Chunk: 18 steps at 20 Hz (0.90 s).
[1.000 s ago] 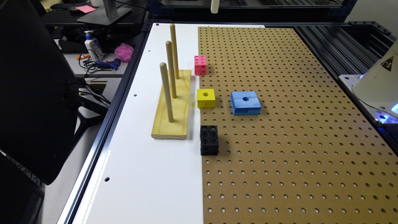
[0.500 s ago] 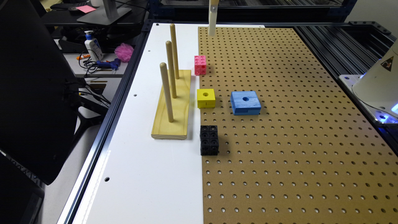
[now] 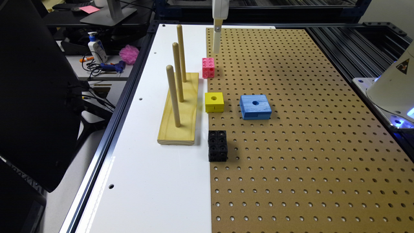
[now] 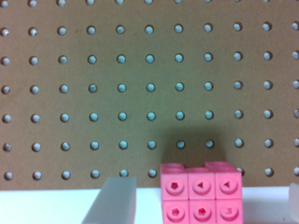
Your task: Pick up pink block.
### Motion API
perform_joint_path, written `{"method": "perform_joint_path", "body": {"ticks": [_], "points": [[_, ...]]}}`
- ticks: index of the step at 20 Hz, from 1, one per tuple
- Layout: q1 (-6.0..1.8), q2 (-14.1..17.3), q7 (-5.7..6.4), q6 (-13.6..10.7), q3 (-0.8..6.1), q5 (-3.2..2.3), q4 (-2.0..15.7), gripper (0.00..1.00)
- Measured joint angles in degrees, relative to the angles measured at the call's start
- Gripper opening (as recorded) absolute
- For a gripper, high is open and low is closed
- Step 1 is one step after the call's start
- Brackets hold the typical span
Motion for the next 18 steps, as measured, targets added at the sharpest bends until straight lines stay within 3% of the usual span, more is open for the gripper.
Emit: {"method": "perform_joint_path", "body": {"ticks": [5,11,18], "points": [[0.0,0.6,0.0,0.2,0.12,0.0,0.07,1.0],[0.0,6.8,0.0,6.7,0.14,0.0,0.13,1.0],[0.0,7.5,0.0,7.0,0.15,0.0,0.2,1.0]]}}
